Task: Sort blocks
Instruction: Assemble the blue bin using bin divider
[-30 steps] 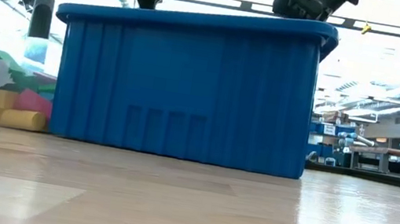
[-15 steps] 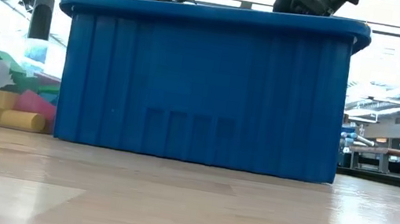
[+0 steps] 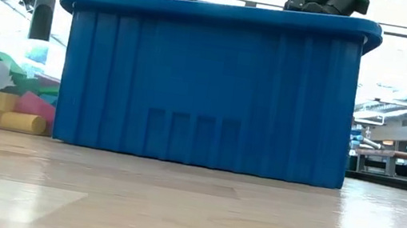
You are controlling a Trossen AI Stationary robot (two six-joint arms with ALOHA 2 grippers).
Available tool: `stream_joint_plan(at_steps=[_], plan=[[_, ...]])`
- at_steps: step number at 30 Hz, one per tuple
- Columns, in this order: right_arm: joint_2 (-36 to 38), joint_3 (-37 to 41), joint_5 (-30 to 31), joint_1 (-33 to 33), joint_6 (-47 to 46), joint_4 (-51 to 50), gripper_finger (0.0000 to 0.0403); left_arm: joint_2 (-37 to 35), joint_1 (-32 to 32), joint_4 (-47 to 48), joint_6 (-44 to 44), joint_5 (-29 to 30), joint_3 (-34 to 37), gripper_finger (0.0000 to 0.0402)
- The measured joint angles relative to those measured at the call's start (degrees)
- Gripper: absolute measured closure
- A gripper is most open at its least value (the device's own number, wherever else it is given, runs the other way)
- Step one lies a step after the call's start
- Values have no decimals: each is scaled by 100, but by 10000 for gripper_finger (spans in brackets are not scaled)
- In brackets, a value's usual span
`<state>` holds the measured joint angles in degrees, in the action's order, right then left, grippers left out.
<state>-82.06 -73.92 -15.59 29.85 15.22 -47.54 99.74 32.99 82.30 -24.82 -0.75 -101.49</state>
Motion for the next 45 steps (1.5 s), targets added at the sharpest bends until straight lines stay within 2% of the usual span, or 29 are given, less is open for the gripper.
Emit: stream_joint_plan(at_steps=[4,8,15,17,19,24,29,31,33,37,40,45], plan=[[-2,58,130,-4,-369,52,386,0,0,-26,124,-7,0,380],[-26,-322,282,-13,-663,-192,347,15,-7,87,357,-72,-187,359],[79,-1542,449,-57,-496,-861,279,-39,-8,223,426,-91,-1296,305],[69,-1676,426,-55,-495,-744,270,-51,-4,-127,424,-175,-1511,302],[91,-1595,244,-55,-490,-420,268,-123,-6,-756,410,-542,-1510,303],[208,-457,-159,-152,-606,1224,307,-477,-102,-2678,426,-1652,-563,332],[461,917,-159,-210,-883,3431,383,-904,-315,-4899,673,-1765,1083,383],[476,1358,-150,-204,-1056,4114,397,-1036,-352,-5707,753,-1808,1727,394],[474,1729,-148,-197,-1207,4719,394,-1067,-376,-6454,864,-1886,2294,394],[437,2332,-8,-201,-1222,5427,396,-1015,-409,-7457,1158,-2004,3121,385],[442,2697,66,-191,-1177,5773,400,-998,-424,-7861,1318,-1968,3597,387],[478,2935,98,-160,-975,5893,400,-1021,-424,-8642,1615,-1944,4052,391]])
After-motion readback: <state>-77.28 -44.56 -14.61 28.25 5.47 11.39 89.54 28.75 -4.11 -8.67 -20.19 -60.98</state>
